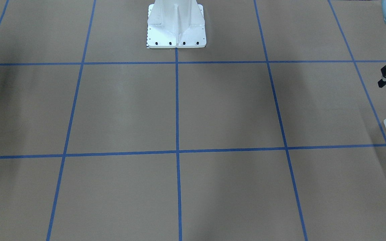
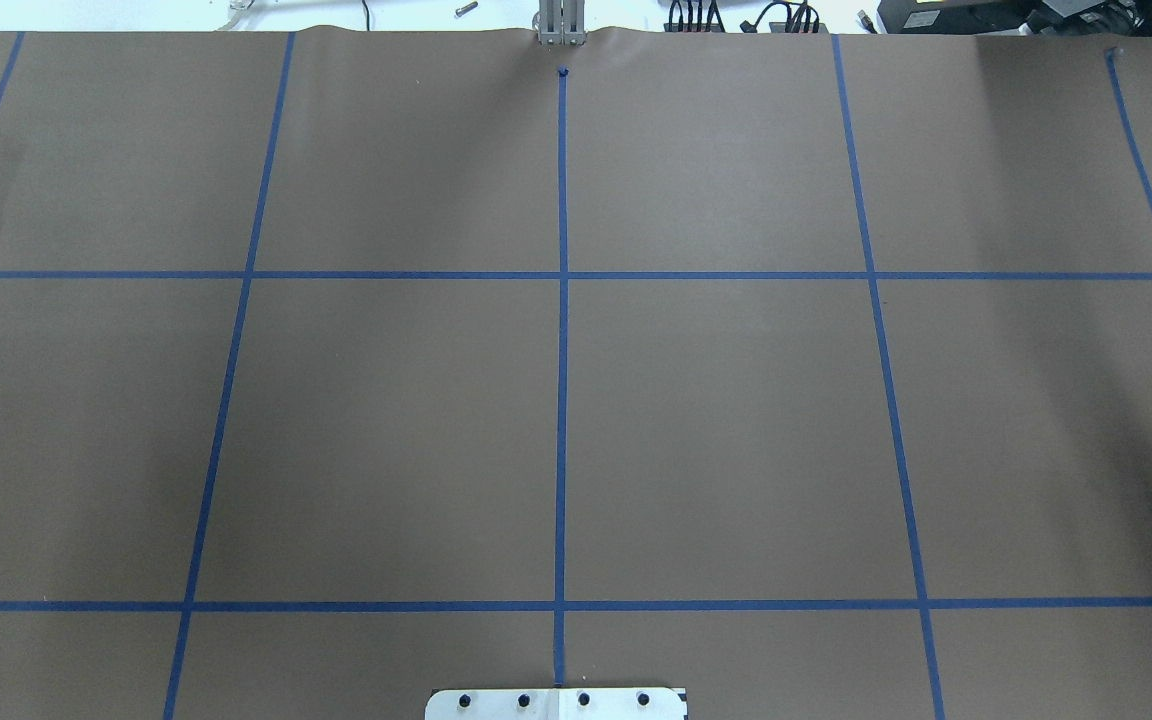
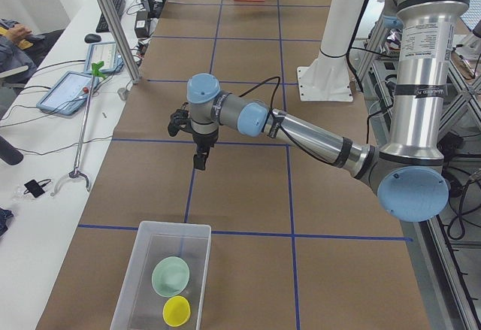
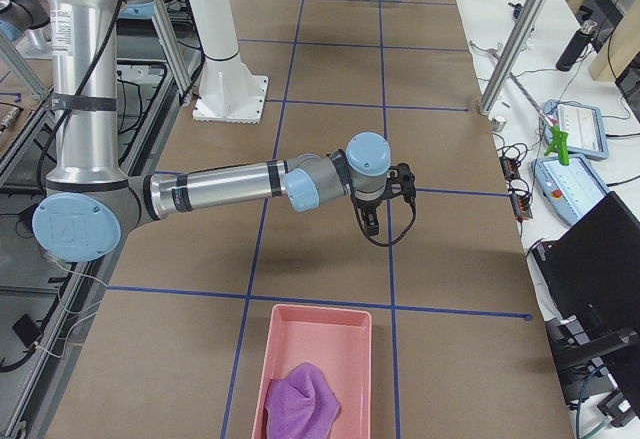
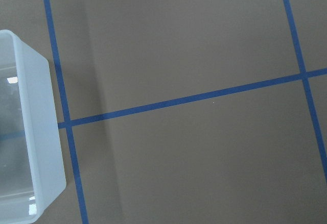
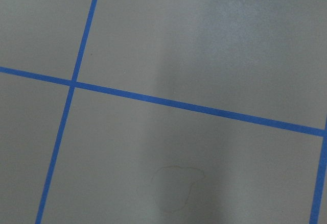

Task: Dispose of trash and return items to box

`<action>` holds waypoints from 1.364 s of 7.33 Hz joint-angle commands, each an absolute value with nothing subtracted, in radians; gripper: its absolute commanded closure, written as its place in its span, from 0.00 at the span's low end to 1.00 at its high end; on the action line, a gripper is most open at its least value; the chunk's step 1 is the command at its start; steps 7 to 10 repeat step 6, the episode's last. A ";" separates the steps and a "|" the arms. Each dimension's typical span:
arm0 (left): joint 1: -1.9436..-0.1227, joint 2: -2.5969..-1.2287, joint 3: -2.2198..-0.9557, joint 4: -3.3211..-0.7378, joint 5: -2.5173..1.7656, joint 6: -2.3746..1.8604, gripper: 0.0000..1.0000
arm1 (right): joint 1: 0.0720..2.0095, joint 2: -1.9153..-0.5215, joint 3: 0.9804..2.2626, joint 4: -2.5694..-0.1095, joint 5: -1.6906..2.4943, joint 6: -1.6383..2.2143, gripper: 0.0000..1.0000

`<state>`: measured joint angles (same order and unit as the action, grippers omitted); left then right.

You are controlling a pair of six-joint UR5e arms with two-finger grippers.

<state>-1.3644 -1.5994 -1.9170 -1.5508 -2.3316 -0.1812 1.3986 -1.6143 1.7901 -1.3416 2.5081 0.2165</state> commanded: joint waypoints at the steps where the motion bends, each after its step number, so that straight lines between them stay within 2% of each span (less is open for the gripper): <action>1: -1.367 -1.601 -1.928 -1.551 -2.338 -0.181 0.02 | 1.396 -1.631 1.830 -1.335 2.523 0.219 0.00; 2: -1.367 -1.591 -1.953 -1.545 -2.377 -0.183 0.02 | 1.394 -1.652 1.860 -1.335 2.520 0.227 0.00; 10: -1.365 -1.603 -1.925 -1.551 -2.375 -0.181 0.02 | 1.388 -1.628 1.810 -1.335 2.454 0.226 0.00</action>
